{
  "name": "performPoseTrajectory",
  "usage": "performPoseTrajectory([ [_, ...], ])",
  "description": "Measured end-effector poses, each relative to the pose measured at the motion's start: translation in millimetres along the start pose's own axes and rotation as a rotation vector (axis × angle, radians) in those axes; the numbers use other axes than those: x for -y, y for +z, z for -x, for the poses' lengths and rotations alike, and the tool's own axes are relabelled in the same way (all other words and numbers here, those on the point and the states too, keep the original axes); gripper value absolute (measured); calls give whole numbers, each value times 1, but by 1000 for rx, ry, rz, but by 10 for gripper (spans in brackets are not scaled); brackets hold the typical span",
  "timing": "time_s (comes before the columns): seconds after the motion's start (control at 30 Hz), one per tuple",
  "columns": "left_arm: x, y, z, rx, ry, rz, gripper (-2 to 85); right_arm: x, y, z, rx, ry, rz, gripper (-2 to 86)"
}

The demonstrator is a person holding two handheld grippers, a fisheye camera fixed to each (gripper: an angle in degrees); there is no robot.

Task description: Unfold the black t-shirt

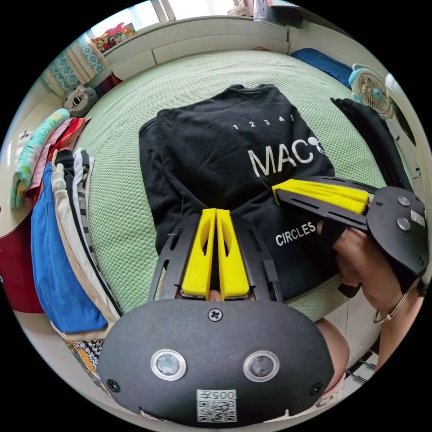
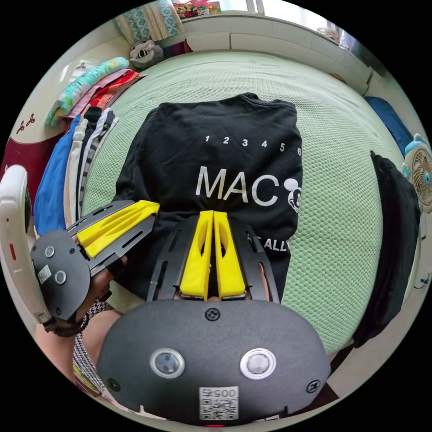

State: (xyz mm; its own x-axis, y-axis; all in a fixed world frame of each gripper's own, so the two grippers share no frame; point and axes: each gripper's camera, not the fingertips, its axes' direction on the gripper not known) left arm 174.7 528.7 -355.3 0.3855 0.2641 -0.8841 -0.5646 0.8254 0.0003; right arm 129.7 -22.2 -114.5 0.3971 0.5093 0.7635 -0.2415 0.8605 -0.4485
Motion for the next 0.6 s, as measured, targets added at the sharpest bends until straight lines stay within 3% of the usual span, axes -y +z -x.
performPoseTrajectory([
  [0.2,-12,-4,7,-18,-8,-12,-2,-11,-2,13,-90,-16,-30,-15],
  [0.6,-36,-16,22,-21,-14,-22,-2,-28,-9,11,-53,-6,-47,-15],
])
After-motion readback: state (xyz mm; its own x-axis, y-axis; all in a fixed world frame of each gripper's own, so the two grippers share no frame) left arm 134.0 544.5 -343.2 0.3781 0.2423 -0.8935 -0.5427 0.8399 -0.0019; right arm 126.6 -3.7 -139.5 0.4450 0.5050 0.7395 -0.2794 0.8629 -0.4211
